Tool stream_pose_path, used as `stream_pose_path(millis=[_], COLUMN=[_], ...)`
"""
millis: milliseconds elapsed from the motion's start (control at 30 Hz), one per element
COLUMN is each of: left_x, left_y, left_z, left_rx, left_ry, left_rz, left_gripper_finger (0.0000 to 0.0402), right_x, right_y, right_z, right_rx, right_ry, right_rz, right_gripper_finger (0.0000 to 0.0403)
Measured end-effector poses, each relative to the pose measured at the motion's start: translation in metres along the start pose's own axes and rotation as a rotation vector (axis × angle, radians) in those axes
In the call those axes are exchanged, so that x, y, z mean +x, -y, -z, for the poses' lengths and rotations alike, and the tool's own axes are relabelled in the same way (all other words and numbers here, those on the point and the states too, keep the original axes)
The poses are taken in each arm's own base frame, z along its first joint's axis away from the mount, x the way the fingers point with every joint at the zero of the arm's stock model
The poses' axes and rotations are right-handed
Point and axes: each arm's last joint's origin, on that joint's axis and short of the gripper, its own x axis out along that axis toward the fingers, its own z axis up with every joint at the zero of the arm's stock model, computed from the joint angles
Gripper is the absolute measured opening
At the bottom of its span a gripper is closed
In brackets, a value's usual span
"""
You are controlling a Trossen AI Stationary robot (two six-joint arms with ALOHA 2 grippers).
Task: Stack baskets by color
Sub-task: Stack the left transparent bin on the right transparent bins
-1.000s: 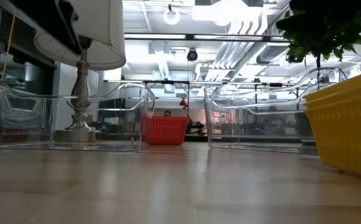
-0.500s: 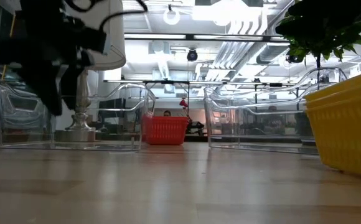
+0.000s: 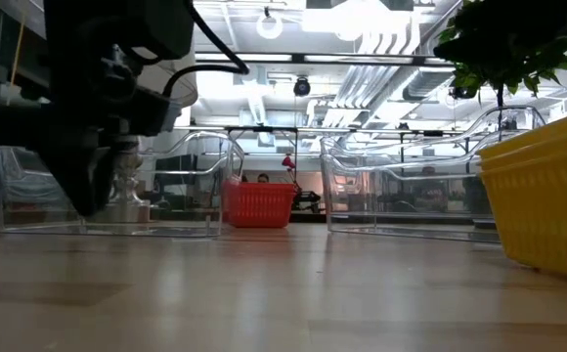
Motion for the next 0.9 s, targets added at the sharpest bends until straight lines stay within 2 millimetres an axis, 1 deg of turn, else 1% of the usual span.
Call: stream_pose_path(millis=[33,67,100,233,300,400,500,667,767,900], left_x=[0.000,0.000,0.000,-0.001,-0.008,-0.028,-0.055,-0.099,-0.125,-0.150], left_y=[0.000,0.000,0.000,0.000,-0.003,-0.007,-0.008,-0.006,-0.006,-0.009], left_z=[0.000,0.000,0.000,0.001,0.002,0.001,0.000,0.000,-0.001,-0.006], left_rx=[0.000,0.000,-0.001,0.021,0.025,0.022,0.029,0.062,0.088,0.122], left_ry=[-0.003,-0.005,-0.006,-0.018,-0.041,-0.023,0.036,0.113,0.166,0.255], left_rz=[0.009,0.012,0.013,0.010,-0.003,-0.013,-0.016,-0.111,-0.182,-0.231], left_gripper_finger=[0.0045,0.0024,0.0013,0.0006,0.0003,0.0001,0.0001,0.0000,0.0000,0.0000], right_x=[0.000,0.000,0.000,0.000,0.000,0.000,0.000,-0.001,-0.004,-0.014], right_y=[0.000,0.000,0.000,0.000,0.000,0.000,-0.001,-0.005,-0.011,-0.022], right_z=[0.001,0.001,0.002,0.004,0.003,0.002,0.000,-0.008,-0.018,-0.033], right_rx=[-0.003,-0.007,-0.009,0.055,0.064,0.060,0.050,0.033,0.012,-0.046], right_ry=[-0.006,-0.011,-0.014,-0.035,-0.034,-0.024,-0.005,0.060,0.153,0.331], right_rz=[0.001,0.002,0.003,-0.008,-0.008,-0.012,-0.033,-0.132,-0.238,-0.393], right_gripper_finger=[0.0247,0.0247,0.0247,0.0247,0.0247,0.0247,0.0247,0.0247,0.0247,0.0247])
